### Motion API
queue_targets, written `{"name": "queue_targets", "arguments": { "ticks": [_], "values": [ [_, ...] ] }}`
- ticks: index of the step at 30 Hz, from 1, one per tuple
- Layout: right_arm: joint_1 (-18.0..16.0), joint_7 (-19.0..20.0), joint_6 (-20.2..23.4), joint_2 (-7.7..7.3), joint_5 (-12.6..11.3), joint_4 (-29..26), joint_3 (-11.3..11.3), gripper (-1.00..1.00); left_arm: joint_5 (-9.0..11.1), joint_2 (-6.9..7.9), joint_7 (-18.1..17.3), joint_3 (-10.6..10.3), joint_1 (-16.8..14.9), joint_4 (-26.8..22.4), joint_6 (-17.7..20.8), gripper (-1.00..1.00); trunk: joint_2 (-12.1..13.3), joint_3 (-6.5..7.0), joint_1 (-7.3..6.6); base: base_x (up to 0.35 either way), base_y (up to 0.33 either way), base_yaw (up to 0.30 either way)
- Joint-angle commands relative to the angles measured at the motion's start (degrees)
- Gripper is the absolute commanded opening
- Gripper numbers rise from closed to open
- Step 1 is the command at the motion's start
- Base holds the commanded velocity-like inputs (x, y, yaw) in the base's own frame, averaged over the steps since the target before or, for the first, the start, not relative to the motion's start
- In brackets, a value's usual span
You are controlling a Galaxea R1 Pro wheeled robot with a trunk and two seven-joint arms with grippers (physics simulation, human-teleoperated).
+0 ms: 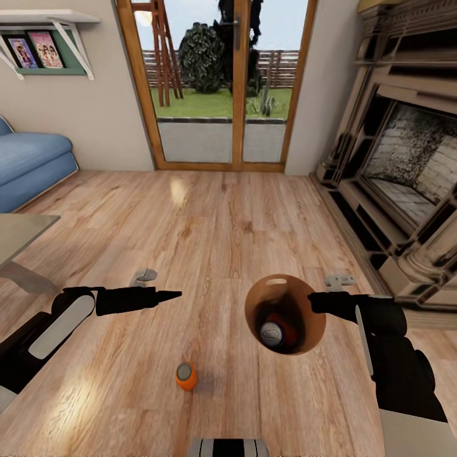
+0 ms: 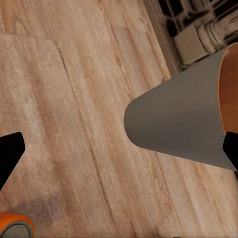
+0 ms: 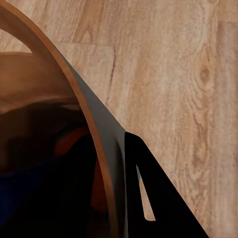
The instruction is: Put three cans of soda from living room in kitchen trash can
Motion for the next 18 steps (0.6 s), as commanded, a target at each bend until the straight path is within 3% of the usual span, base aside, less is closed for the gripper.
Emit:
{"name": "queue_targets", "arguments": {
  "ticks": [1, 18],
  "values": [
    [0.0, 0.0, 0.2, 0.0, -1.2, 0.0, 0.0, -1.0, 0.0, -0.03, 0.0, 0.0, 0.0, 0.0, 0.0, 1.0, 0.0, -0.09, -0.01, 0.0, 0.0, 0.0],
    [0.0, 0.0, 0.2, 0.0, -1.2, 0.0, -0.1, -1.0, 0.0, -0.03, 0.0, 0.0, 0.0, 0.0, 0.0, 1.0, 0.0, -0.53, -0.01, 0.0, 0.0, 0.0]
  ]
}}
